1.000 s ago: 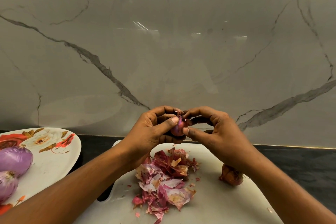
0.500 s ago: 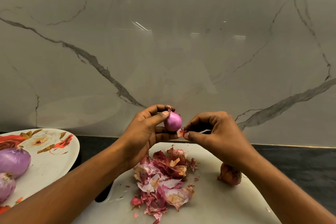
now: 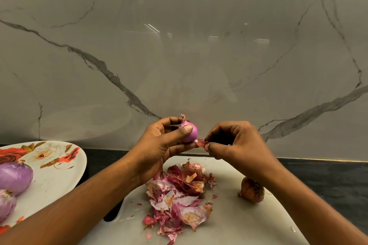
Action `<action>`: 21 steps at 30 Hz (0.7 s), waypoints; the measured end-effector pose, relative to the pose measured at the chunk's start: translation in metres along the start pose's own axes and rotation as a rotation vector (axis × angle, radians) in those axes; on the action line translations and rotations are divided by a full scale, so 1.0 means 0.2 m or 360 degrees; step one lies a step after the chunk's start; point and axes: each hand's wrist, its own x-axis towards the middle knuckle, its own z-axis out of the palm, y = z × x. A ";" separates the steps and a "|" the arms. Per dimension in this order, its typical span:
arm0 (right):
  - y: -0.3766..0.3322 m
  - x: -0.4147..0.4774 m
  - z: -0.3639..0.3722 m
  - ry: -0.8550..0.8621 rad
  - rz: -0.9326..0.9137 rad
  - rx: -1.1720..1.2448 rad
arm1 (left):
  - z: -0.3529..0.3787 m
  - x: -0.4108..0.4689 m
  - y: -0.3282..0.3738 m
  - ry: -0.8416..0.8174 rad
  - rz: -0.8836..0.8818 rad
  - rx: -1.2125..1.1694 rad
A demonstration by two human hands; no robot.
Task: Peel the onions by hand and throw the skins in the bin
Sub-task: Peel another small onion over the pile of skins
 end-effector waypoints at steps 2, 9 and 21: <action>0.00 0.00 0.00 0.0035 0.0017 0.0005 | -0.01 0.00 0.00 -0.0003 -0.0003 0.0004; 0.01 0.01 -0.01 0.0044 0.0130 -0.0002 | -0.01 0.01 0.00 -0.0003 -0.0010 0.0122; 0.01 0.02 -0.01 0.0012 0.0204 0.0027 | -0.01 0.01 0.00 -0.0090 -0.0036 -0.0076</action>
